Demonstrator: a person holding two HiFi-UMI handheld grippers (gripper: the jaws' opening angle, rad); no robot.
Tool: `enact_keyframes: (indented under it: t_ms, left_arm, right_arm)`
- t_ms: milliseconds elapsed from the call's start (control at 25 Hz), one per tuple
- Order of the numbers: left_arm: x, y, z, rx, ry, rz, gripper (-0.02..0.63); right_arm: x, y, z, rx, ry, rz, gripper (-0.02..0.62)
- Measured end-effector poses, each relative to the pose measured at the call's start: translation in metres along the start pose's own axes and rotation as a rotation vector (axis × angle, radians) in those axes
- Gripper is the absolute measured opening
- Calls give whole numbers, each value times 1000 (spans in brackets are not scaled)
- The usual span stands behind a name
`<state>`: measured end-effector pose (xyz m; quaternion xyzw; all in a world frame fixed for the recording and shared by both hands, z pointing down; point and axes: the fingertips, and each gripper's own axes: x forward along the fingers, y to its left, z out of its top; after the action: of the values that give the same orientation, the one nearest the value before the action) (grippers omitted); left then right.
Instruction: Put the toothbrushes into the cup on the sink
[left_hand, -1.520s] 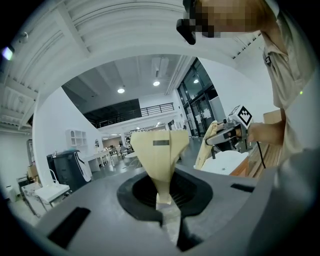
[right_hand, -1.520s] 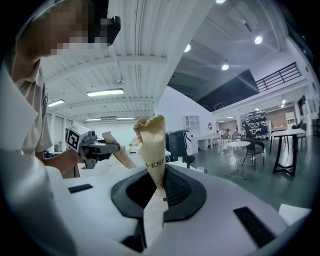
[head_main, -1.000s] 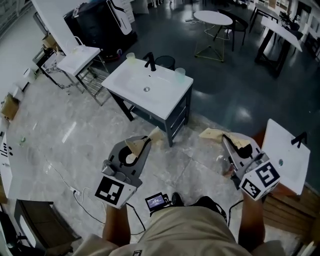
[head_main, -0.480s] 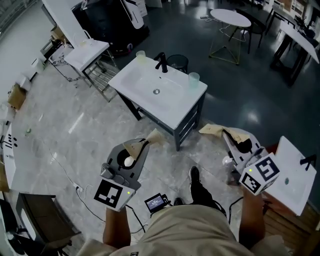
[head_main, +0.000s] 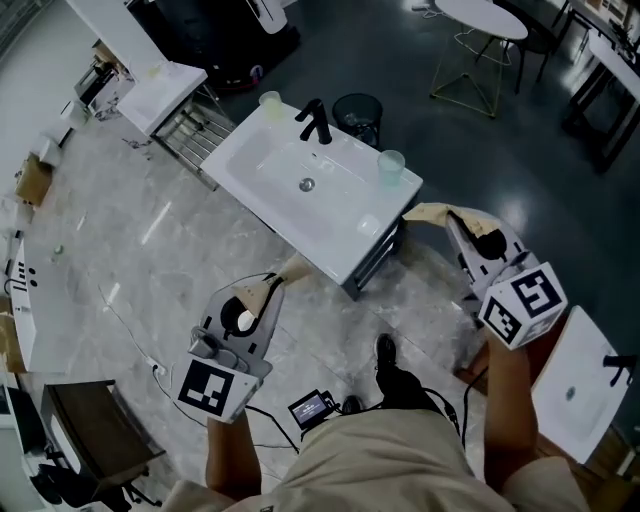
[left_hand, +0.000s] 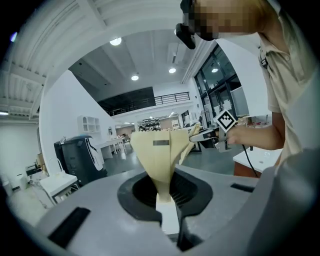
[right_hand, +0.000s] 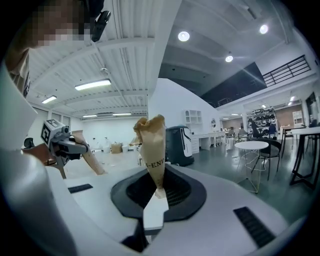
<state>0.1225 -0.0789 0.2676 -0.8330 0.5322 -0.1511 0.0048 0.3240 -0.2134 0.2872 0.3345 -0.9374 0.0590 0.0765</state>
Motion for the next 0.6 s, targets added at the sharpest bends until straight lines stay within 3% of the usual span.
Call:
enact_keyframes:
  t_ms: [320,600]
  left_arm:
    - [60,47,-34,-73,92,64,32]
    - [94,76,-76,-119,159,98,32]
  right_arm:
    - [128,-91,-36,-8,73,-23,25]
    - [223,-138,-105,-15,170,-49,25]
